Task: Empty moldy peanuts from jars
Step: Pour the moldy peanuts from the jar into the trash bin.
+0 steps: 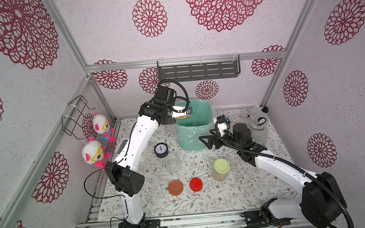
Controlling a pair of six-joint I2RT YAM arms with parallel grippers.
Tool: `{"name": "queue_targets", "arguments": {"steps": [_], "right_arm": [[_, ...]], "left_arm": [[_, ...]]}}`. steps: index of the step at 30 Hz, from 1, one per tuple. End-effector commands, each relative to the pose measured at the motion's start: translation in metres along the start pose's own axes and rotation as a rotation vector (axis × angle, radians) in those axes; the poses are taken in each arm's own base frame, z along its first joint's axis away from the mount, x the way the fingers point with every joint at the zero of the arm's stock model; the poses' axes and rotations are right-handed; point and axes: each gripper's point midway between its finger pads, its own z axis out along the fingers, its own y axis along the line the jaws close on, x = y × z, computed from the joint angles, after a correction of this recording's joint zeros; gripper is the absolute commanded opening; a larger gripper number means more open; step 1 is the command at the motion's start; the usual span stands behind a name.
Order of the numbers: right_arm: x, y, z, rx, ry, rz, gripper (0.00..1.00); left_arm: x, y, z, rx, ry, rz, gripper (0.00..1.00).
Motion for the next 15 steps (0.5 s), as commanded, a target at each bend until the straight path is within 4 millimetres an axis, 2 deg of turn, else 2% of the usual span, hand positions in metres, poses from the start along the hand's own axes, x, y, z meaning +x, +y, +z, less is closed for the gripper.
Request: {"name": "queue_targets", "arguments": {"steps": [1, 9, 15], "right_arm": [[-0.014, 0.006, -0.002, -0.032, -0.055, -0.035, 0.99], [-0.012, 0.007, -0.002, -0.045, -0.059, -0.033, 0.99], [-0.011, 0.008, -0.001, -0.053, -0.064, -0.029, 0.99]], "left_arm": [[0.004, 0.019, 0.0, -0.09, 0.088, 0.092, 0.0], [-0.005, 0.033, -0.001, -0.166, 0.11, 0.15, 0.0], [-0.009, 0.035, -0.001, -0.187, 0.131, 0.196, 0.0]]}}
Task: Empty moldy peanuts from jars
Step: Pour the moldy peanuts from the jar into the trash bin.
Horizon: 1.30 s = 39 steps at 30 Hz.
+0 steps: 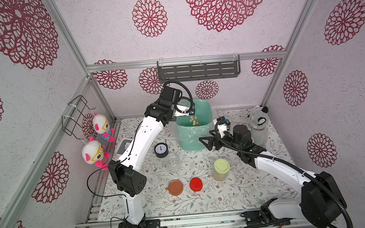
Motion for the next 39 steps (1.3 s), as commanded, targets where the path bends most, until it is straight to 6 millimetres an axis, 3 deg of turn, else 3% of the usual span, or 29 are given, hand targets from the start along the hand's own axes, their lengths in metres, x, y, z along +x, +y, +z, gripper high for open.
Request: {"name": "queue_targets", "arguments": {"steps": [1, 39], "right_arm": [[-0.013, 0.006, -0.001, -0.032, -0.047, -0.02, 0.99], [-0.007, 0.006, -0.003, -0.035, -0.047, -0.036, 0.99]], "left_arm": [[-0.003, 0.013, 0.0, -0.06, 0.024, 0.048, 0.0], [-0.003, 0.011, 0.011, -0.104, 0.209, 0.321, 0.0]]}}
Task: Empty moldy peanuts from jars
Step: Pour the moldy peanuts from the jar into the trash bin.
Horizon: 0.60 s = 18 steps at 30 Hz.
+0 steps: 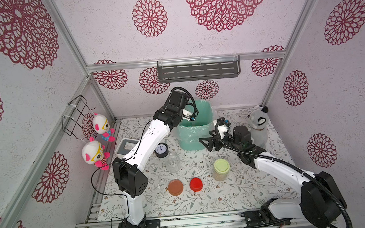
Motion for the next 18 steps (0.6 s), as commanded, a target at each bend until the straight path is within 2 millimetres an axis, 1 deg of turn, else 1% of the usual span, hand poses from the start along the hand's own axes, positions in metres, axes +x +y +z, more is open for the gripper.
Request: {"name": "queue_targets", "arguments": {"steps": [1, 6, 9, 14, 18], "right_arm": [[-0.012, 0.005, -0.003, -0.018, -0.042, -0.031, 0.99], [-0.015, 0.006, -0.005, -0.022, -0.052, -0.031, 0.99], [-0.02, 0.01, -0.007, -0.03, -0.064, -0.032, 0.99], [-0.034, 0.018, -0.014, -0.047, -0.1, -0.046, 0.99], [-0.047, 0.027, -0.02, -0.073, -0.127, -0.049, 0.99]], "left_arm": [[-0.002, 0.009, -0.001, -0.035, 0.018, 0.028, 0.0], [-0.002, 0.015, -0.003, -0.056, 0.003, -0.01, 0.0], [-0.004, 0.022, -0.007, -0.086, -0.031, -0.069, 0.0], [-0.004, 0.037, -0.022, -0.133, -0.126, -0.241, 0.0], [0.001, 0.043, -0.035, -0.154, -0.232, -0.397, 0.0]]}}
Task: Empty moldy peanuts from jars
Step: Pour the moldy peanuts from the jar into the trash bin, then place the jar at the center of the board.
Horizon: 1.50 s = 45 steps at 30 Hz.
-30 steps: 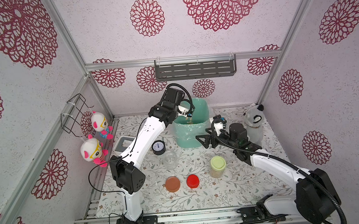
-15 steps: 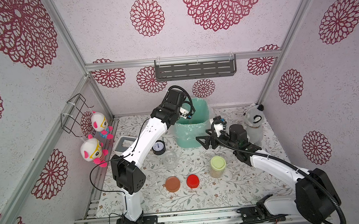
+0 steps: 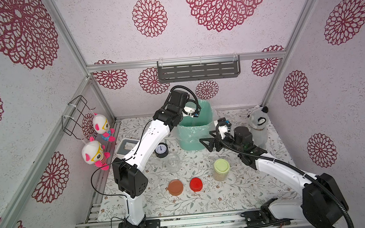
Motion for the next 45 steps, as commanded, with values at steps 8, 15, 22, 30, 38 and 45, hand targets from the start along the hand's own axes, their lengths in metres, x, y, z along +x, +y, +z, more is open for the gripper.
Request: {"name": "queue_targets", "arguments": {"steps": [8, 15, 22, 30, 38, 45], "right_arm": [[-0.069, 0.046, -0.024, -0.154, -0.125, -0.053, 0.99], [-0.098, 0.065, -0.035, -0.242, -0.154, -0.042, 0.97], [-0.119, 0.072, -0.031, -0.292, -0.174, 0.002, 0.92], [-0.128, 0.064, -0.011, -0.276, -0.095, 0.021, 0.82], [-0.12, 0.06, 0.003, -0.291, -0.011, 0.038, 0.72], [-0.115, 0.058, 0.008, -0.296, 0.013, 0.042, 0.64]], "left_arm": [[0.009, 0.033, -0.061, -0.108, -0.331, -0.437, 0.0], [0.01, 0.016, -0.091, -0.054, -0.557, -0.586, 0.0], [-0.001, -0.017, -0.113, 0.022, -0.721, -0.65, 0.0], [-0.013, -0.047, -0.118, 0.113, -0.779, -0.677, 0.0], [-0.02, -0.055, -0.122, 0.148, -0.822, -0.676, 0.0], [-0.027, -0.057, -0.12, 0.176, -0.849, -0.669, 0.0]]}}
